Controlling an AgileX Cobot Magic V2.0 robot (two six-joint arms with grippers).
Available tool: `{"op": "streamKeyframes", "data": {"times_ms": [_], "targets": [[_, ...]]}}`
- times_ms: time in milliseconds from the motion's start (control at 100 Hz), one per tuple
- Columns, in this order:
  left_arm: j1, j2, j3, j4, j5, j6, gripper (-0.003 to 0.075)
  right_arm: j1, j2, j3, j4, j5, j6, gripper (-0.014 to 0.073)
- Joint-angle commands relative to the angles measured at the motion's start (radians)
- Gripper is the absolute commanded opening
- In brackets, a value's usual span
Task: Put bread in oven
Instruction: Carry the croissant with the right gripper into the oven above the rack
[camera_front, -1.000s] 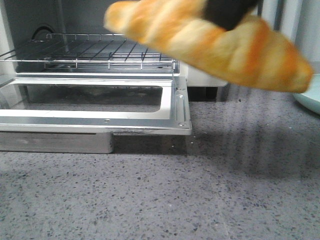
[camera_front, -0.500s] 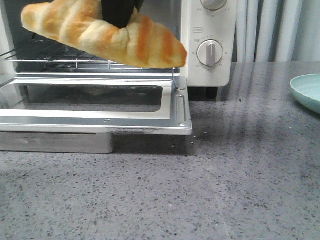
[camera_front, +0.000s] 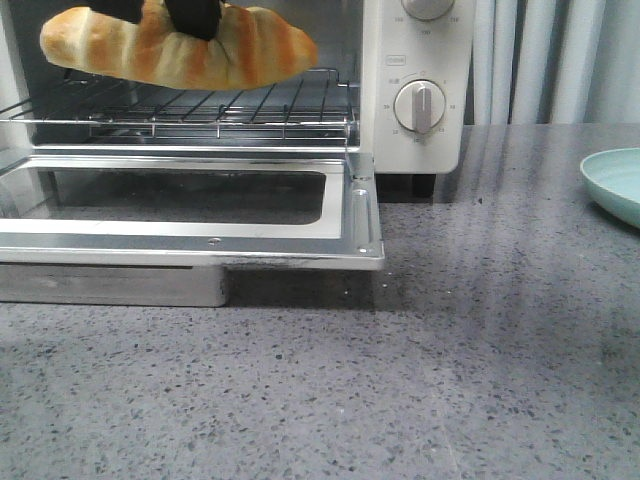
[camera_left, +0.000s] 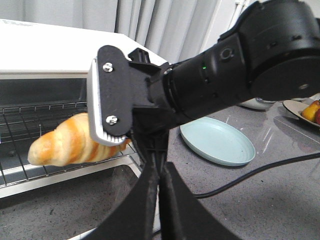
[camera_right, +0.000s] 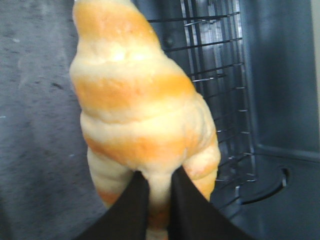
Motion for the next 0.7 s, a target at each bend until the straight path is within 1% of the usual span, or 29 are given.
{"op": "streamKeyframes", "data": {"times_ms": [0, 220, 350, 450, 530, 600, 640, 650, 670, 680, 690], "targets": [[-0.010, 0.008, -0.025, 0.000, -0.063, -0.011, -0.0022, -0.004, -0.021, -0.034, -0.108, -0.042, 0.014, -0.0069], [-0.010, 0.008, -0.025, 0.000, -0.063, -0.011, -0.0021, -0.032, 0.011, -0.034, -0.149, -0.067, 0.055, -0.0069], [-0.010, 0.008, -0.025, 0.000, -0.063, -0.011, -0.0022, -0.049, 0.014, -0.034, -0.165, -0.092, 0.055, -0.0069], [-0.010, 0.008, -0.025, 0.000, -0.063, -0.011, -0.0021, -0.055, 0.021, -0.034, -0.219, -0.094, 0.055, -0.0069], [-0.010, 0.008, -0.025, 0.000, -0.063, -0.011, -0.0021, -0.062, 0.023, -0.034, -0.219, -0.096, 0.058, -0.0058], [-0.010, 0.008, -0.025, 0.000, -0.063, -0.011, -0.0021, -0.067, 0.023, -0.034, -0.219, -0.096, 0.090, 0.0025], [-0.010, 0.008, -0.025, 0.000, -0.063, -0.011, -0.0021, -0.071, 0.023, -0.034, -0.219, -0.096, 0.103, 0.0124], [-0.010, 0.008, -0.025, 0.000, -0.063, -0.011, -0.0021, -0.071, 0.023, -0.034, -0.219, -0.096, 0.103, 0.0163], [-0.010, 0.008, -0.025, 0.000, -0.063, -0.011, -0.0021, -0.073, 0.023, -0.034, -0.219, -0.096, 0.103, 0.0205], [-0.010, 0.008, -0.025, 0.000, -0.063, -0.011, -0.0021, -0.073, 0.023, -0.034, -0.219, -0.096, 0.103, 0.0248], [-0.010, 0.008, -0.025, 0.000, -0.063, -0.011, -0.0021, -0.073, 0.023, -0.034, -0.219, -0.096, 0.103, 0.0270]]}}
